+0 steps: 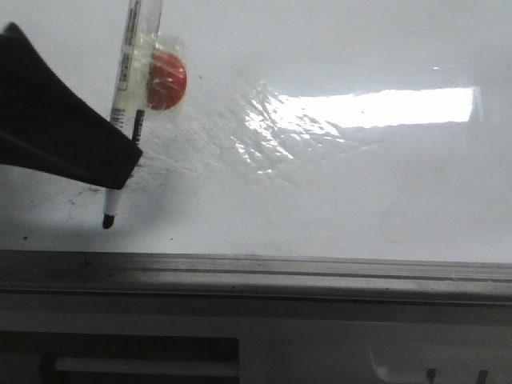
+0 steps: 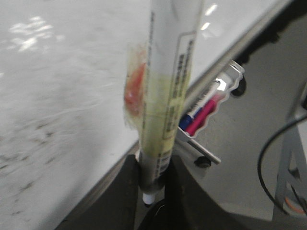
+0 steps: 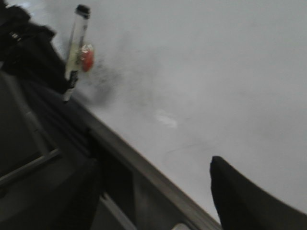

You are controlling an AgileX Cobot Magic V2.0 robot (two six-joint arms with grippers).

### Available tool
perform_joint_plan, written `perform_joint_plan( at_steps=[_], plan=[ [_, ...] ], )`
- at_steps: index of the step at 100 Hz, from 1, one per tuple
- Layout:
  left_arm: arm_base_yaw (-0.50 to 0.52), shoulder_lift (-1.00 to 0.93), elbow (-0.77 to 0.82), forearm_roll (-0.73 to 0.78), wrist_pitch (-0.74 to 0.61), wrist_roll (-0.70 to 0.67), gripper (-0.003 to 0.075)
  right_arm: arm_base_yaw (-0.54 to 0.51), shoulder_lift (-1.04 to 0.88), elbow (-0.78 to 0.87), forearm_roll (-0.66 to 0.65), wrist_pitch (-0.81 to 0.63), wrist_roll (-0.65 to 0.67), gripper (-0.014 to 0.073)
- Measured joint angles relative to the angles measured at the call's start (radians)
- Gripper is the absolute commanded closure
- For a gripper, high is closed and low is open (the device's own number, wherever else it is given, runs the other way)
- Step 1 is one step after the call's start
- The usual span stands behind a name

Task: Write number 8 on whiteboard

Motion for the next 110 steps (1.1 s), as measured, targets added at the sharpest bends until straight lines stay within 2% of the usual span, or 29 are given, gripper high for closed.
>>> perform_joint_plan(
  at_steps=[17,23,35,74,93,110],
  plan=[
    [0.0,-0.047,0.0,-0.079,0.111,0.319,0.0741,0.039,0.131,0.0,0.278,0.014,-0.35,0.0156],
    [0.0,-0.048,0.0,-0.089,0.118,0.372,0.0741,0.061,0.179,0.0,0.366,0.012,-0.461,0.0156],
    [0.0,-0.048,0.0,-0.104,0.119,0.428,0.0741,0.121,0.282,-0.014,0.457,0.003,-0.594,0.0156],
    [0.0,-0.048,0.0,-0.113,0.119,0.449,0.0741,0.324,0.696,-0.217,0.515,-0.036,-0.712,0.0156],
    [0.0,-0.048,0.0,-0.113,0.123,0.453,0.0741,0.405,0.821,-0.277,0.652,-0.096,-0.822,0.0156],
    [0.0,-0.048,0.0,-0.113,0.133,0.453,0.0741,0.416,0.885,-0.306,0.741,-0.125,-0.873,0.0156]
  ],
)
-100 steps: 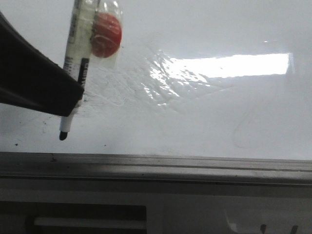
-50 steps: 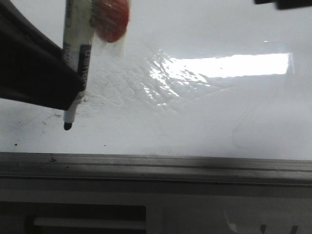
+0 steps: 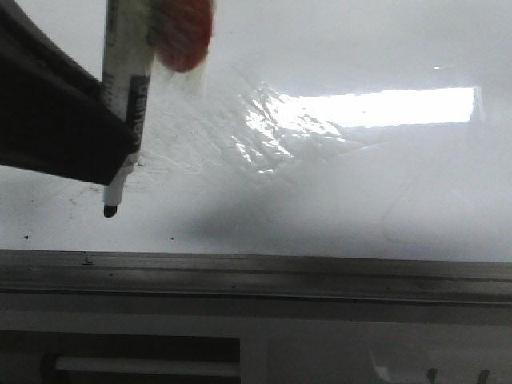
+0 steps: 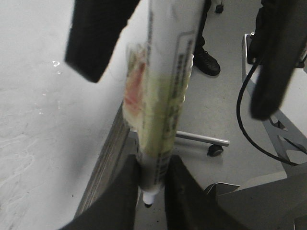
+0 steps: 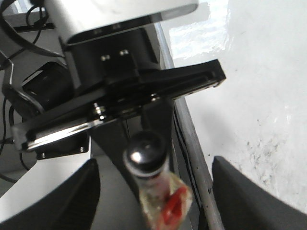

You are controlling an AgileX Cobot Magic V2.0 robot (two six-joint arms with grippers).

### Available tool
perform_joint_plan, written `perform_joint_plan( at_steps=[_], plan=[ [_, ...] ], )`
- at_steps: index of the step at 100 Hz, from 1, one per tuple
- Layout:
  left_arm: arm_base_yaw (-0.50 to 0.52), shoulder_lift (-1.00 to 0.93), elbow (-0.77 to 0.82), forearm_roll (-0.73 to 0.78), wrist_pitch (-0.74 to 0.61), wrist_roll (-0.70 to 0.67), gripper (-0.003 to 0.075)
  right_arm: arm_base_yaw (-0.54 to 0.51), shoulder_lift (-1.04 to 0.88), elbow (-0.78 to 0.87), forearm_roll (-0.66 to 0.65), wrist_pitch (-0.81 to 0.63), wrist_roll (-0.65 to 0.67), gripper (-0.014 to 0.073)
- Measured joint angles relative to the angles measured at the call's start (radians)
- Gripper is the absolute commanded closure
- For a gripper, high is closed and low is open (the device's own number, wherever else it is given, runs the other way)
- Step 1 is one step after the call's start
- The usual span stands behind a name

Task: Write number 8 on whiteboard

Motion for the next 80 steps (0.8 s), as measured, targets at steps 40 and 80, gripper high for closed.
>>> perform_joint_plan(
  at_steps=[40,80],
  plan=[
    [0.0,0.0,0.0,0.0,0.006,0.0,0.0741,0.025,0.073,0.0,0.028,0.004,-0.012,0.0375],
    [0.002,0.0,0.0,-0.001,0.002,-0.008,0.0489,0.068,0.071,0.0,0.016,-0.102,-0.028,0.0637]
  ],
)
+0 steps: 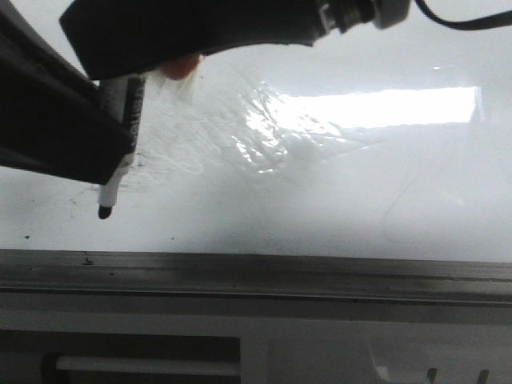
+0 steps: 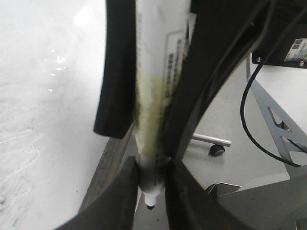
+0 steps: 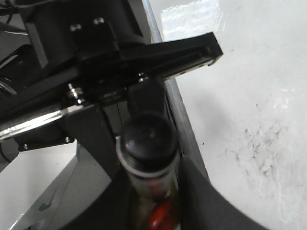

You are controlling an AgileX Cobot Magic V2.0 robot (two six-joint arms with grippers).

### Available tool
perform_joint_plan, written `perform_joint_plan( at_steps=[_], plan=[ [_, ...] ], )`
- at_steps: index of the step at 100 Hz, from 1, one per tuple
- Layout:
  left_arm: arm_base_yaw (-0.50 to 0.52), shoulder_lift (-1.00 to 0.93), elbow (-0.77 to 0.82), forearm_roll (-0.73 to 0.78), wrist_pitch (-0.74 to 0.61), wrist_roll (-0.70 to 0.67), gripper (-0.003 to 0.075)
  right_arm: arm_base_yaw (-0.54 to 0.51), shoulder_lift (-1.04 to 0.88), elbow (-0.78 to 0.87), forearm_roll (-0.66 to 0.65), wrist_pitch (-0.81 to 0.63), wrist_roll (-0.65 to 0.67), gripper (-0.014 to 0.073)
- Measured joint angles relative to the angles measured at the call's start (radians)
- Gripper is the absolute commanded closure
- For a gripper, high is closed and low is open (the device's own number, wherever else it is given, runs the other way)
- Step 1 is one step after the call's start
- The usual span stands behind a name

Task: Write number 8 on whiteboard

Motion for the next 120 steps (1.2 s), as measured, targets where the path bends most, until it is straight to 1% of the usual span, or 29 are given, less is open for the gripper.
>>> perform_joint_plan(
  at_steps=[2,7,11,13,18,31,51,60,67,81,89,96,120],
  plan=[
    [0.0,0.0,0.0,-0.006,0.0,0.0,0.0456,0.0,-0.003,0.0,0.0,-0.005,0.0,0.0637],
    [0.0,-0.002,0.0,-0.021,0.0,0.0,0.0334,0.0,-0.009,0.0,-0.002,-0.019,0.0,0.0637],
    [0.0,-0.009,0.0,-0.028,0.0,-0.01,0.0274,0.0,-0.021,0.003,-0.009,-0.034,0.0,0.0637],
    [0.0,-0.014,0.0,-0.031,0.002,-0.017,0.0249,0.0,-0.031,0.005,-0.012,-0.044,0.0,0.0637],
    [0.0,-0.031,0.0,-0.033,0.002,-0.032,0.0232,0.0,-0.059,0.018,-0.019,-0.075,0.0,0.0637],
    [0.02,-0.124,0.0,-0.018,-0.013,-0.118,0.0276,0.0,-0.182,0.083,-0.039,-0.19,0.0,0.0637],
    [0.101,-0.385,0.064,0.13,-0.06,-0.315,0.0346,0.0,-0.44,0.237,-0.044,-0.35,-0.008,0.0637],
    [0.135,-0.503,0.104,0.142,-0.101,-0.344,0.0395,0.0,-0.54,0.285,-0.044,-0.426,-0.037,0.0637],
    [0.159,-0.596,0.135,0.137,-0.156,-0.354,0.0449,0.0,-0.586,0.298,-0.044,-0.499,-0.064,0.0637],
    [0.18,-0.7,0.189,0.087,-0.239,-0.358,0.0589,0.0,-0.596,0.3,-0.061,-0.624,-0.093,0.0638],
    [0.182,-0.72,0.212,0.056,-0.253,-0.36,0.068,0.0,-0.574,0.298,-0.078,-0.642,-0.095,0.0638],
    [0.182,-0.722,0.23,0.037,-0.253,-0.36,0.0741,0.0,-0.538,0.285,-0.084,-0.643,-0.097,0.0638],
    [0.182,-0.722,0.26,0.01,-0.253,-0.36,0.0741,0.0,-0.408,0.204,-0.092,-0.643,-0.097,0.0637]
  ],
)
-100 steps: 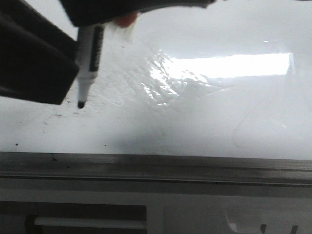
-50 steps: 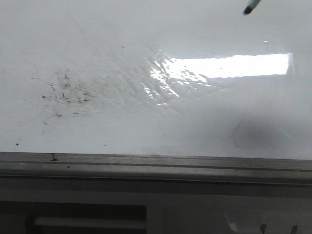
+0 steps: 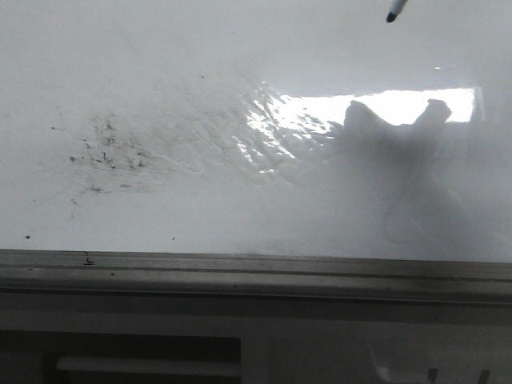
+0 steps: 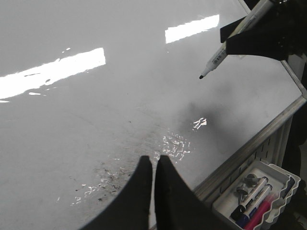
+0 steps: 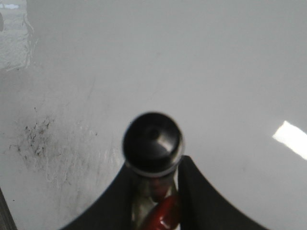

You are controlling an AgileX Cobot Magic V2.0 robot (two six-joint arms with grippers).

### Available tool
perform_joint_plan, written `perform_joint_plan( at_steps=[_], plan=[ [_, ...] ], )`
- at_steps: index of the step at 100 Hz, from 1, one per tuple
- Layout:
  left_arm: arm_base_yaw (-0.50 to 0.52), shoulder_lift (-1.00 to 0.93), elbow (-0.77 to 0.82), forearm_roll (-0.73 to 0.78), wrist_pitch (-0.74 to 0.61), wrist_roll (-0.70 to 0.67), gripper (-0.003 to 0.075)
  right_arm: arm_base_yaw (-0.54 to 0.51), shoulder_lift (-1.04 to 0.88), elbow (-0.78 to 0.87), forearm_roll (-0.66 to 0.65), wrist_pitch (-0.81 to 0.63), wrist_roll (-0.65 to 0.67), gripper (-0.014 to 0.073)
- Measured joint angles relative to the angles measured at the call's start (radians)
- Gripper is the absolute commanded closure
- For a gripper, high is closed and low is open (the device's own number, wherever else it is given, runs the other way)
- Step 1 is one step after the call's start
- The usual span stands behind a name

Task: Write number 8 on whiteboard

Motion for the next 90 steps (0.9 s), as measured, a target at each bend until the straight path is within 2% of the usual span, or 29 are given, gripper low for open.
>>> perform_joint_plan(
  at_steps=[28,54,90],
  plan=[
    [0.0,0.0,0.0,-0.006,0.0,0.0,0.0741,0.0,0.055,-0.04,-0.006,0.006,0.006,0.0638],
    [0.0,0.0,0.0,-0.006,0.009,0.0,0.0741,0.0,0.041,-0.04,-0.006,0.006,0.185,0.0637],
    [0.0,0.0,0.0,-0.006,0.013,0.0,0.0741,0.0,-0.046,-0.04,-0.006,0.073,0.212,0.0637]
  ],
)
